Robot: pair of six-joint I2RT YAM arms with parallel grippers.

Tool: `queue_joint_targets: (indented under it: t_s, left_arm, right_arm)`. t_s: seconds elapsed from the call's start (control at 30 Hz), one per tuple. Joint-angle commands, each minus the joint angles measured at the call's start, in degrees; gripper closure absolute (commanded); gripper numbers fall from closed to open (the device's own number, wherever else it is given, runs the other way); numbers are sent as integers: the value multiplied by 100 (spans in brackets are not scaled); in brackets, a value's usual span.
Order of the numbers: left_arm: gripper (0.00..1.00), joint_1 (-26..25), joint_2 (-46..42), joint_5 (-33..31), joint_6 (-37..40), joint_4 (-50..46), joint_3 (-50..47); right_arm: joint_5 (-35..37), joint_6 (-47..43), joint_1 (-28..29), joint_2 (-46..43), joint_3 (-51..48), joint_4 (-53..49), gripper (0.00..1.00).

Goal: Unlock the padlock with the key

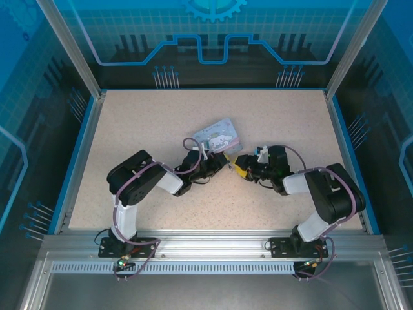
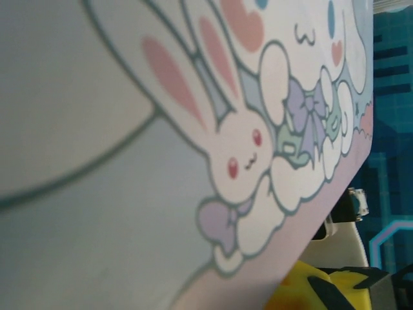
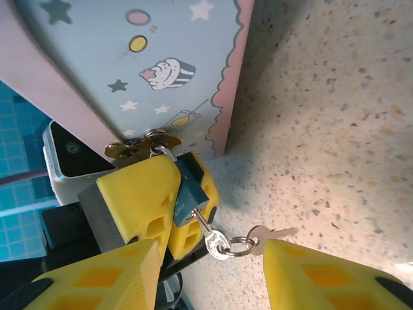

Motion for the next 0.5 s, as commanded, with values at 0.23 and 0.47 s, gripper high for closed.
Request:
queue_joint_targets:
  t_s: [0.23, 0.47]
  left_arm:
    - [100, -62, 160, 50, -432, 226, -69]
    - [100, -63, 168, 48, -433, 216, -67]
  right_arm:
    - [64, 708, 225, 538, 38, 994, 59]
    - [71, 821, 290, 681, 68, 1190, 78]
